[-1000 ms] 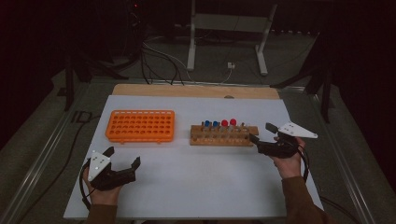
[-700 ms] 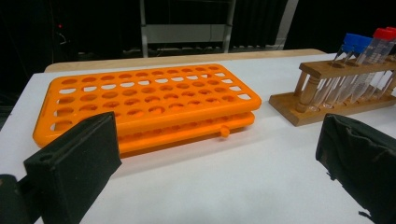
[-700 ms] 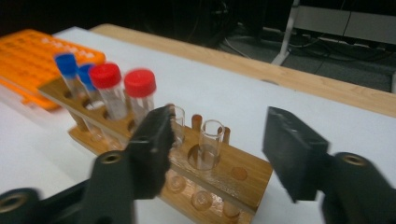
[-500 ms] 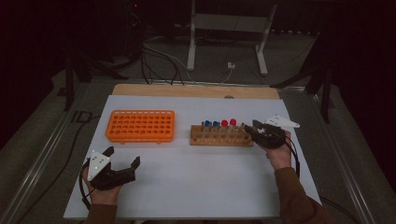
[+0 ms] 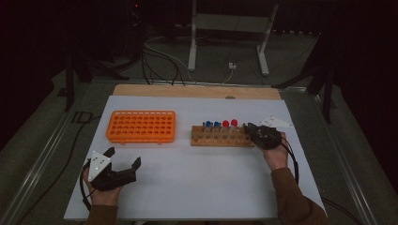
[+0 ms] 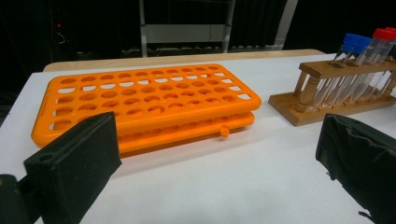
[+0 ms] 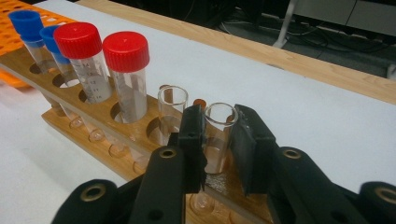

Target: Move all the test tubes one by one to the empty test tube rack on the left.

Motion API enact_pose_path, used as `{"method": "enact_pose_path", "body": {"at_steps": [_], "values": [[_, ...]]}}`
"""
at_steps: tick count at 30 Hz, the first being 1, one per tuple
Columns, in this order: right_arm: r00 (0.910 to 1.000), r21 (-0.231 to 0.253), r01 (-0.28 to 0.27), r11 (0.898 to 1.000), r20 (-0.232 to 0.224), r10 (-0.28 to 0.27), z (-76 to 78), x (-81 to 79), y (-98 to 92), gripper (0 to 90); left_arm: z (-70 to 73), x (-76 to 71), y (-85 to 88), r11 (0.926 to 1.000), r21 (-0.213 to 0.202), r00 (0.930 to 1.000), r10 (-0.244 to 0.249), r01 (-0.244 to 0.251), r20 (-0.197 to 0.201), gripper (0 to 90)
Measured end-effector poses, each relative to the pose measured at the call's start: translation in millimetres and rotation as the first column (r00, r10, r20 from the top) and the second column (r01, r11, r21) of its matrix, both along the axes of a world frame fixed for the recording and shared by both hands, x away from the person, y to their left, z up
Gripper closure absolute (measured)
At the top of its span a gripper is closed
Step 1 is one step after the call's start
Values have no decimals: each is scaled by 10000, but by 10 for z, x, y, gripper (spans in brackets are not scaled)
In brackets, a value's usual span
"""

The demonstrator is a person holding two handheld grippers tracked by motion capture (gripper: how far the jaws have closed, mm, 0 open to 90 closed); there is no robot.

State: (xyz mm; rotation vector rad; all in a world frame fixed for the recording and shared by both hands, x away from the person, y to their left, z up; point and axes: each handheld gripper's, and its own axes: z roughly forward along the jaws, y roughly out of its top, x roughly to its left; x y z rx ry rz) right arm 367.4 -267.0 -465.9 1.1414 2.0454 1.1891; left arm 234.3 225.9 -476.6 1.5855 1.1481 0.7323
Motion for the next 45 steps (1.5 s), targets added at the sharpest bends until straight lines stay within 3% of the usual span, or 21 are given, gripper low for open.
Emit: {"method": "enact_pose_path", "body": {"at_steps": [10,17,35,45], "values": [[10000,381,47,9993,75,-50,1,-32,4,758,1,-1,4,10000,-4,10000,-8,8,-2,5],[9986,528,-46,9986,528,18,115,-96,-23,759,-2,2,-6,10000,52,10000,-27,27,-30,5],[9954,978,-97,9952,957,4,450,-174,-103,760,-22,25,-75,9998,139,9994,145,-140,-320,5],[9905,990,-516,9938,1318,383,695,-264,-64,760,170,116,-296,9978,33,9972,-666,668,-350,5]]}}
